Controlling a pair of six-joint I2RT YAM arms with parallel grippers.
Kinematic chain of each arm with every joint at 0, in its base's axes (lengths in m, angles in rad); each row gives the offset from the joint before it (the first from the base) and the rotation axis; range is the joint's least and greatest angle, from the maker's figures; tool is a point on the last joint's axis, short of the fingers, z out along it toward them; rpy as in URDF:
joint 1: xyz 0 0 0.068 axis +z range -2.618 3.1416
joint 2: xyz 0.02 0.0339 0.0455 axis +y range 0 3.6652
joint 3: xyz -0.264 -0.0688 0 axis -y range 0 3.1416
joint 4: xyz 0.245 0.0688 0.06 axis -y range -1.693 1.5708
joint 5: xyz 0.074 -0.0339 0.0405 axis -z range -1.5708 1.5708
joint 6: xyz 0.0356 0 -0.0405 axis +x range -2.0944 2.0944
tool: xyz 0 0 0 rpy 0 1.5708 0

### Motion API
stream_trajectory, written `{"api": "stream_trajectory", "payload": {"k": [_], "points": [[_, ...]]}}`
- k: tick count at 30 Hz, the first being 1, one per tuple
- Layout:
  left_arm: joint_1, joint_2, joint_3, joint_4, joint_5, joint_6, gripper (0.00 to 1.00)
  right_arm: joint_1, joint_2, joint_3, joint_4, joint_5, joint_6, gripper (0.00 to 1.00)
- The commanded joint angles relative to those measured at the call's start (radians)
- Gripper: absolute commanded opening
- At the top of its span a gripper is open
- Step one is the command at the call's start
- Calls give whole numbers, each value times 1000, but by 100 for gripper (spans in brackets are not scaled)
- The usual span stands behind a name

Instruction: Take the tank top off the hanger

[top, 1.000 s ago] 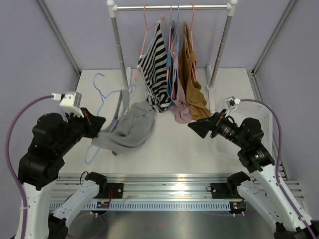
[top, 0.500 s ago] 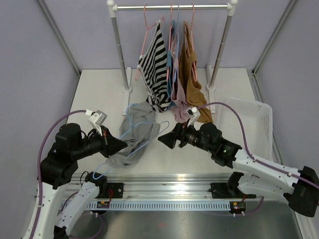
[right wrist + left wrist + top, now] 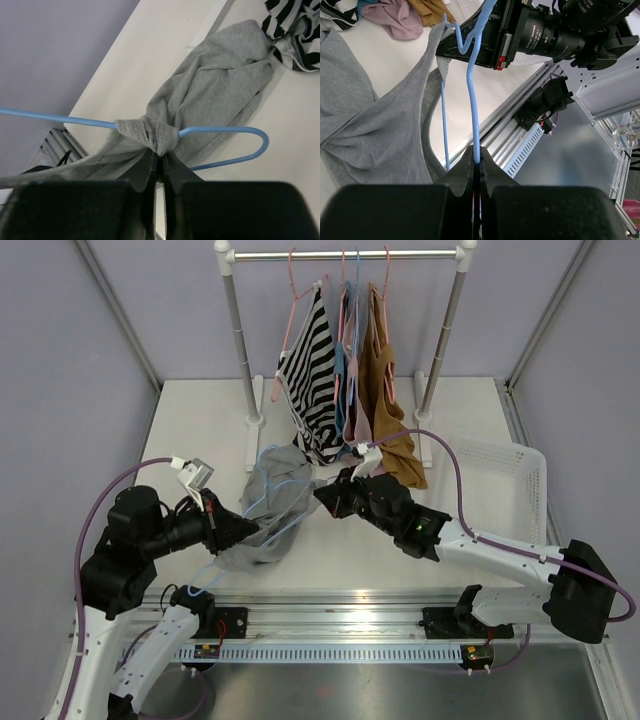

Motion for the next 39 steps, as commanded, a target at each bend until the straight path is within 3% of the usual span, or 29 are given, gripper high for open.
{"api": "stream_trajectory", "payload": {"k": [1,5,7,10,13,19,24,26,31,33,35,39], "points": [[-1,8,24,36,29,6,0,8,-32,24,35,94,-46,0],[-1,28,50,-43,-83,82,0,7,-133,16,-95,269,-81,0],[-3,29,47,-56,-84,95,0,-6,-168,30,-211,431,-108,0],[-3,17,40,-22,-40,84,0,-116,-202,61,-351,455,-131,0],[-3,-17,35,57,56,53,0,-269,-210,79,-411,348,-147,0],[-3,-57,52,287,227,-69,0,-283,-236,177,-497,138,-191,0],[-3,-5,78,450,141,-170,0,-283,-334,245,-494,-190,-158,0],[-3,12,48,652,77,-233,0,-282,-375,257,-485,-295,-132,0],[-5,37,-97,1253,-86,-367,0,-282,-411,214,-310,-753,20,0],[-6,93,-89,1338,-155,-334,0,-282,-413,194,-238,-876,71,0],[-12,174,-34,1392,-163,-274,0,-282,-414,208,-274,-903,48,0],[-18,222,58,1311,-239,-156,0,-282,-457,275,-547,-716,-76,0]]}}
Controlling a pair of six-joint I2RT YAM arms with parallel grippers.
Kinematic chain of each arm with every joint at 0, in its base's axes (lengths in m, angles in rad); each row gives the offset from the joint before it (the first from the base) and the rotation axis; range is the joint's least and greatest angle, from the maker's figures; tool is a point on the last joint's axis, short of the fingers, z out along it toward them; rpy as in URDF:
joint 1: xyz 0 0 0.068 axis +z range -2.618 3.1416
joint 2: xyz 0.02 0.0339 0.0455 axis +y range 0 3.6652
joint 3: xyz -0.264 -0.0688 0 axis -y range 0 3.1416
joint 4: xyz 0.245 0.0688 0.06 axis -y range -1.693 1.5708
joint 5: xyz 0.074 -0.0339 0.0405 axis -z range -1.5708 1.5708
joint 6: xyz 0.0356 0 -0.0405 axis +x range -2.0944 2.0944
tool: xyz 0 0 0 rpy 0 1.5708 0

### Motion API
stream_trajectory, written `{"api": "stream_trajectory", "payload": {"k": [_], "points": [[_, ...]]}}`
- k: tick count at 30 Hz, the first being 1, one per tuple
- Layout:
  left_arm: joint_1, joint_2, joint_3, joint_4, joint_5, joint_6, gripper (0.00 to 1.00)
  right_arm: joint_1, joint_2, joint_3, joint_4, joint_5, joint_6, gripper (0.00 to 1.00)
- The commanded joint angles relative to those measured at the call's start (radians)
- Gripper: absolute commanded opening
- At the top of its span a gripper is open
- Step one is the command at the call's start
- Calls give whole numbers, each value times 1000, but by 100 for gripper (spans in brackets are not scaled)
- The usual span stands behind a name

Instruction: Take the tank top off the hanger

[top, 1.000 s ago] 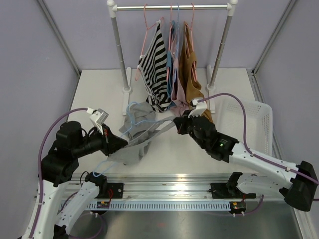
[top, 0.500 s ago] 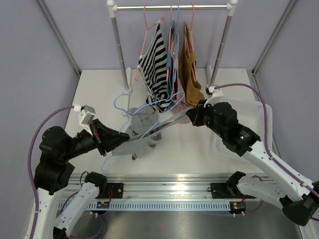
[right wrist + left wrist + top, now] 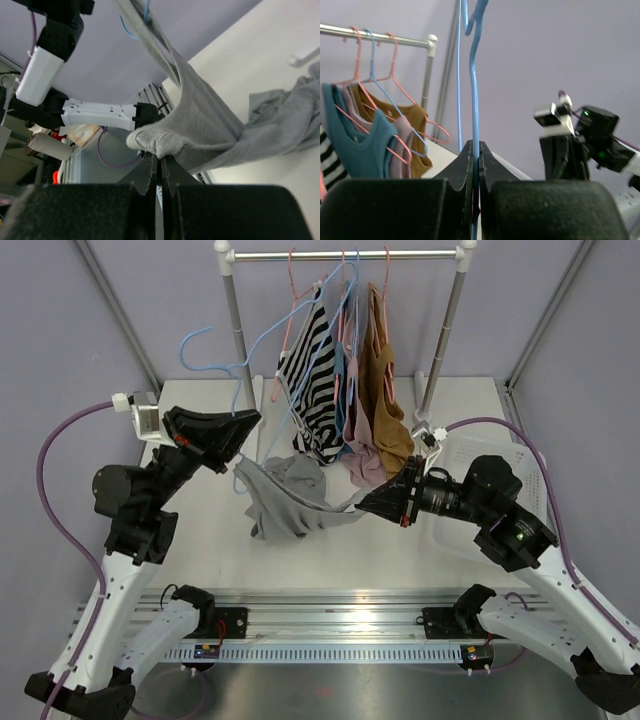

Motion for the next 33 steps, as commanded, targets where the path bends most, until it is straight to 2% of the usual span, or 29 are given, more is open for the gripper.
{"api": "stream_trajectory", "payload": {"k": [1,2,5,6,8,12,14,16,17,18,19,21,22,23,25,26,27,29,33], "points": [[-6,-3,75,93,-169,111,0,-5,-57,62,-159,51,-85,0],[-6,-22,26,103,-274,134,0,-5,-66,59,-182,80,-98,0],[-8,-98,-107,331,-344,148,2,-5,-51,25,-163,50,-98,0],[-8,-114,-159,371,-365,152,2,-5,-34,25,-146,3,-89,0],[-8,-145,-184,384,-426,160,0,-5,-2,39,-161,8,-96,0],[-8,-145,-230,462,-395,165,0,-5,4,14,-85,-45,-70,0],[-6,-116,-237,490,-372,148,0,6,35,34,-129,-20,-87,0],[-6,-91,-176,429,-350,146,0,32,70,75,-242,122,-150,0],[-6,-77,-149,375,-373,161,0,38,70,95,-315,246,-171,0],[-8,-76,-129,261,-410,169,0,38,60,93,-327,286,-185,0],[-8,-79,-129,235,-457,169,0,38,34,82,-327,309,-187,0],[-6,-111,-170,238,-630,168,3,40,29,68,-363,378,-193,0],[-8,-128,-202,235,-781,157,3,40,35,79,-403,420,-205,0],[-6,-151,-206,188,-851,148,3,40,38,83,-467,503,-225,0],[-6,-158,-150,93,-922,180,0,40,6,61,-494,563,-221,0],[-6,-154,-119,29,-924,189,0,40,-18,48,-467,541,-218,0],[-6,-137,-88,-124,-928,188,0,40,-41,36,-447,513,-202,0],[-6,-122,-16,-313,-912,172,0,40,-75,27,-413,431,-176,0],[-6,-105,27,-541,-800,160,0,40,-34,-13,-336,239,-168,0]]}}
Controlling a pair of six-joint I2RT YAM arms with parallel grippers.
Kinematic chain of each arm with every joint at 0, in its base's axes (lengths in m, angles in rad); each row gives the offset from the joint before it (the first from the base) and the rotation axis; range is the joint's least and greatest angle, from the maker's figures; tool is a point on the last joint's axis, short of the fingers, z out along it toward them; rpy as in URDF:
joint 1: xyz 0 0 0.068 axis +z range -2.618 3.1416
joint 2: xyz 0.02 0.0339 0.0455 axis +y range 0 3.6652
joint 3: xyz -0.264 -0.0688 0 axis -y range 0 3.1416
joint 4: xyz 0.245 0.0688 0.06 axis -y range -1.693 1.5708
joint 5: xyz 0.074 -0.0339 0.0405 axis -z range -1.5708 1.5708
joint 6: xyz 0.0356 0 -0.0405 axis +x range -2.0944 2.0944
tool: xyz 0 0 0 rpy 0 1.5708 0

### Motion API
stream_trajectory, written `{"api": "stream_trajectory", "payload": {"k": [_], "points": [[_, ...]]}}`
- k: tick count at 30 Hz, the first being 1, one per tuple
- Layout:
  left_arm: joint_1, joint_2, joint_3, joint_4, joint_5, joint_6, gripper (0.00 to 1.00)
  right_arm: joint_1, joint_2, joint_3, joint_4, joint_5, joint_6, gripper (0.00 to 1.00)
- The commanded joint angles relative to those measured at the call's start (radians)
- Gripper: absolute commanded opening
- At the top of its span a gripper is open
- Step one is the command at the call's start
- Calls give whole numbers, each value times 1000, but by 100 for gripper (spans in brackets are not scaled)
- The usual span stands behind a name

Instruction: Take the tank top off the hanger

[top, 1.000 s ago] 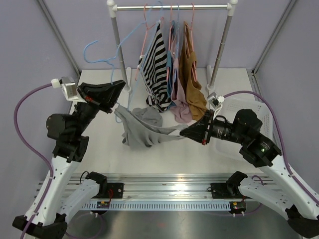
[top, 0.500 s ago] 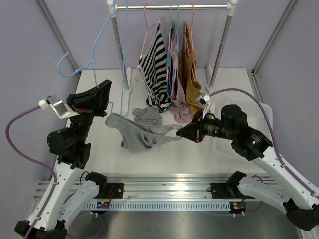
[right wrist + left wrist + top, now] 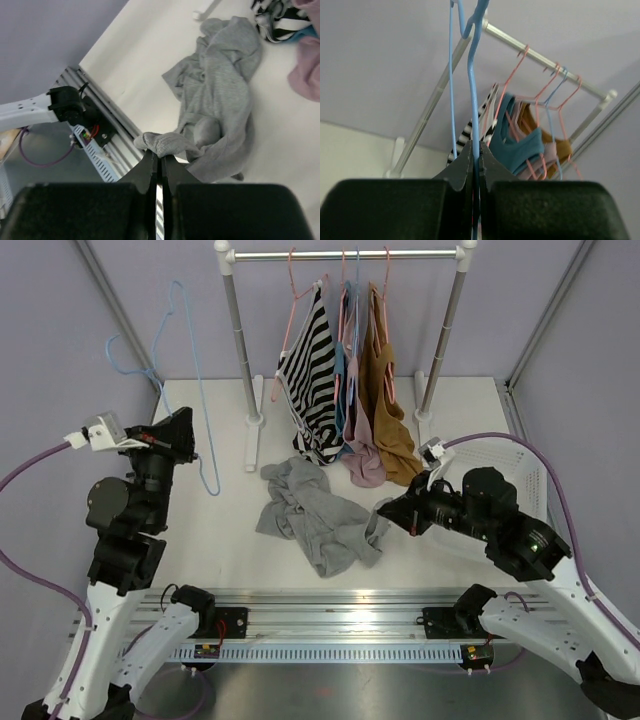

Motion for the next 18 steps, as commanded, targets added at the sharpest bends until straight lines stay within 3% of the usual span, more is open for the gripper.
{"api": "stream_trajectory", "payload": {"k": [1,2,3,4,6,13,18], "points": [[-2,33,59,-289,64,17,0,9,64,-45,106,-173,7,2],[-2,44,70,-362,84,19,0,12,83,-76,138,-202,-1,9],[-2,62,102,-405,101,25,0,17,122,-85,143,-187,0,54],[0,102,126,-442,135,43,0,23,138,-91,140,-137,4,74],[-2,159,181,-550,175,74,0,35,147,-96,140,-103,5,97],[-34,459,540,-763,279,176,0,37,23,-136,176,16,28,99],[-52,655,718,-774,215,195,0,37,-2,-133,152,17,33,100]]}}
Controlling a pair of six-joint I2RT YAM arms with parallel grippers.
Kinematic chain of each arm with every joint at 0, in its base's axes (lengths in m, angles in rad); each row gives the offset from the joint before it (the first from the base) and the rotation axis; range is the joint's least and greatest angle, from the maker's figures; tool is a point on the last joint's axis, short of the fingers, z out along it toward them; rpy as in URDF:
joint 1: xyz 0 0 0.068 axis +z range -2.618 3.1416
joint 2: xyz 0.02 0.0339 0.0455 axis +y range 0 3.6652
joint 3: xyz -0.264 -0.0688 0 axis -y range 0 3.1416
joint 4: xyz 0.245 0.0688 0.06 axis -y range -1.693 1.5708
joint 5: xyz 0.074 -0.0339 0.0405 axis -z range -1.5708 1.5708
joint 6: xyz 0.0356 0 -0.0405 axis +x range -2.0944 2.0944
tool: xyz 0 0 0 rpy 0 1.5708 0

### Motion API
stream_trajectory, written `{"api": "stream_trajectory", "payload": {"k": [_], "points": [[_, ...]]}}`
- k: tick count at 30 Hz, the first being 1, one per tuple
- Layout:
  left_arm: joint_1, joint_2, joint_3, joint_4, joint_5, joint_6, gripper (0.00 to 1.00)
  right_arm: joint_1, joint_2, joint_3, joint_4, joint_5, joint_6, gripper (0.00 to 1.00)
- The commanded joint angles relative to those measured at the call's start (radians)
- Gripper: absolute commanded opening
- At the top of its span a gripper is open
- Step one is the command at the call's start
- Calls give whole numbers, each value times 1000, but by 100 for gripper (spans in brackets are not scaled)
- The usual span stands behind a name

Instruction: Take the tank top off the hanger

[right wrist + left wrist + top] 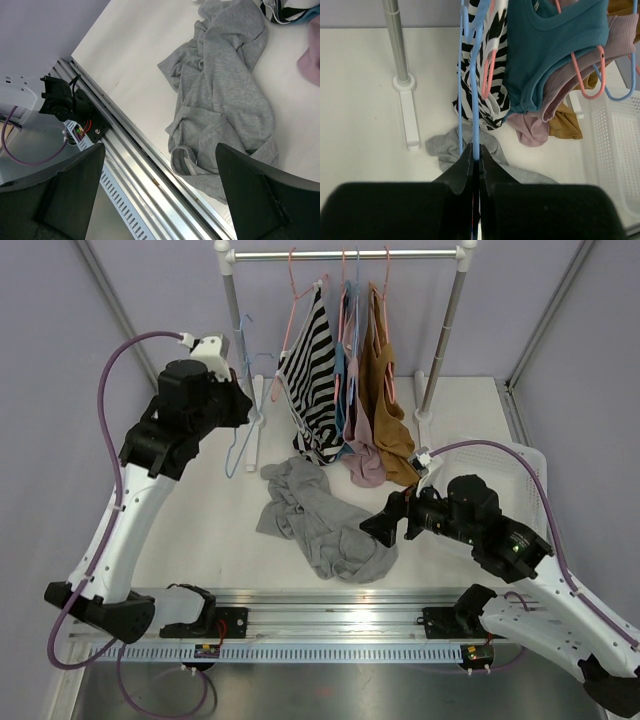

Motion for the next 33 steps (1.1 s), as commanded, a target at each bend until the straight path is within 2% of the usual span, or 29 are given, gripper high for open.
{"api": "stream_trajectory", "payload": {"k": [1,8,12,13,16,22,26,29,32,33], "points": [[-10,92,143,-2,-25,52,0,8,-5,14,12,36,8,100],[-8,320,441,64,-110,95,0,8,-48,-2,-7,40,3,99],[-4,486,725,40,-147,132,0,8,-50,-10,-1,37,3,100],[-2,553,769,26,-163,134,0,8,-45,-10,-1,30,4,99],[9,621,875,35,-174,149,0,8,-30,-18,13,13,6,99],[38,678,840,112,-136,143,3,8,67,-33,50,-2,-3,99],[45,741,889,86,-124,146,3,8,144,-50,117,-41,15,100],[48,740,860,102,-108,150,6,16,217,-64,175,-38,24,100],[53,733,848,95,-90,149,15,60,300,-52,209,10,27,99],[53,730,845,92,-90,147,21,80,324,-35,215,71,24,99]]}}
